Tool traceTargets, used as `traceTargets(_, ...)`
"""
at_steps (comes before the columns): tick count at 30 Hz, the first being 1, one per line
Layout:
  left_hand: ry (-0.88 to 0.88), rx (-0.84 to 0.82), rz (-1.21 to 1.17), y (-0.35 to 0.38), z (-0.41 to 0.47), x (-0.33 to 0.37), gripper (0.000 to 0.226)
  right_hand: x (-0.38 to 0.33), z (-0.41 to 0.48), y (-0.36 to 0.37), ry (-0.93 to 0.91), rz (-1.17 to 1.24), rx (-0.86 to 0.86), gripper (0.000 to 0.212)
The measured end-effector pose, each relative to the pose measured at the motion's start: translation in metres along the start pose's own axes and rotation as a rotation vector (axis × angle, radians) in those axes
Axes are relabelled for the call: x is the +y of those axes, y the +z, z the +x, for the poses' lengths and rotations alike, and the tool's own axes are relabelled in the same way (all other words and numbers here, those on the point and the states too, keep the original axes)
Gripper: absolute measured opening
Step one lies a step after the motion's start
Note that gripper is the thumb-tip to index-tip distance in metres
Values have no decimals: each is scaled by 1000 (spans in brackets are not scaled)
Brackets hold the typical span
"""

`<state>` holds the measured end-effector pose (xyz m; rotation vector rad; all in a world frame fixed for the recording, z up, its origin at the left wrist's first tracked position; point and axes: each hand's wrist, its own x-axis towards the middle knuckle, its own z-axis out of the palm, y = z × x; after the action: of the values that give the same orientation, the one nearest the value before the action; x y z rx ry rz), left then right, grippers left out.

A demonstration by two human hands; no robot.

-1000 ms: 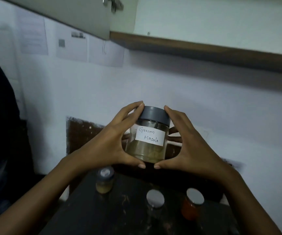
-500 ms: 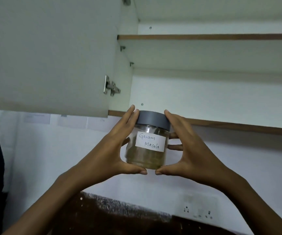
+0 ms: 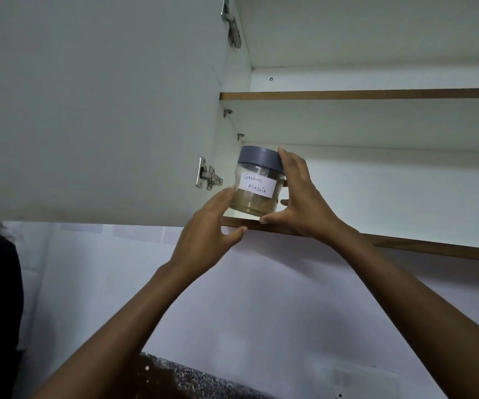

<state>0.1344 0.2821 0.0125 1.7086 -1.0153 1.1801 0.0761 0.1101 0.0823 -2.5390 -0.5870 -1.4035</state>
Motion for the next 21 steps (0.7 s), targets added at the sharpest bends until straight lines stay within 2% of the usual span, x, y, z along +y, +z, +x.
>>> traceTargets(5, -104, -43, -70, 20, 8, -19, 61, 10, 20, 24, 33, -23, -66, 121)
traceTargets(10, -190, -117, -151, 35, 18, -40, 53, 26, 38, 48, 100, 71, -114, 118)
traceTargets(12, -218, -186, -121, 40, 20, -48, 62, 31, 46, 57, 136, 135, -124, 116)
traceTargets(16, -260, -354, 105, 49, 18, -60, 89, 36, 56, 75, 197, 197, -57, 107)
traceTargets(21, -234, -384, 307, 57, 17, -64, 97, 44, 61, 94, 233, 231, -48, 104)
